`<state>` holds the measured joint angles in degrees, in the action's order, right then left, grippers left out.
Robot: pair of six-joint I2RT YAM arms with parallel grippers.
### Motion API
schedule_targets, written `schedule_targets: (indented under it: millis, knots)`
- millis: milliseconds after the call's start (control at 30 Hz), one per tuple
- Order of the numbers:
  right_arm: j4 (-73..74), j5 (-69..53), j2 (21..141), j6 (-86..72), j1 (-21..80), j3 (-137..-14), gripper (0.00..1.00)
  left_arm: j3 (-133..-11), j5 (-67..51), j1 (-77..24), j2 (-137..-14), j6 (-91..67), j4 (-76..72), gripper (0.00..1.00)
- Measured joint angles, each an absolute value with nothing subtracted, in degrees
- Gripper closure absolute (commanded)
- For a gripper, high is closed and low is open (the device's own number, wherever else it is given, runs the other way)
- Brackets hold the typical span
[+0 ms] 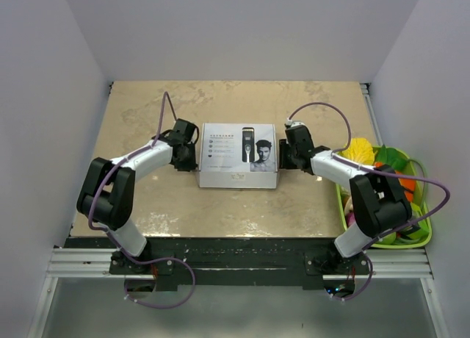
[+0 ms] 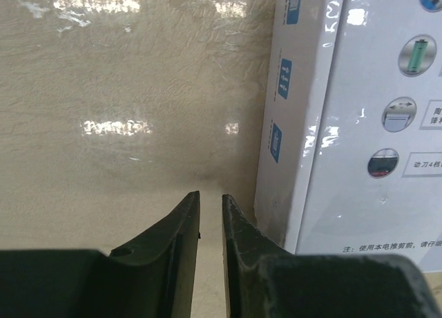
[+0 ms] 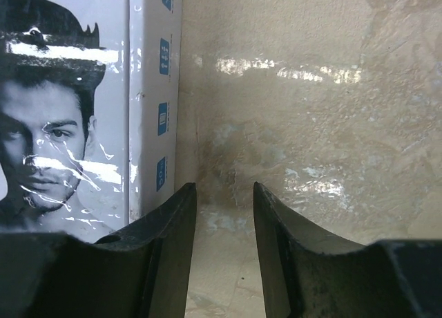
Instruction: Sort the hair-cutting tools
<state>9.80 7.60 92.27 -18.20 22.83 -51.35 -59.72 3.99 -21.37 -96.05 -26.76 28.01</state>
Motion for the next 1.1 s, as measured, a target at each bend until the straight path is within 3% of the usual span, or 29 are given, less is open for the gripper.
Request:
schedule_targets:
  millis: [1100]
  knots:
    - [8.9,7.9,91.0,-19.5,22.9,-50.1,0.61,-62.8,6.1,-23.7,-98.0,-26.8,28.8,0.78]
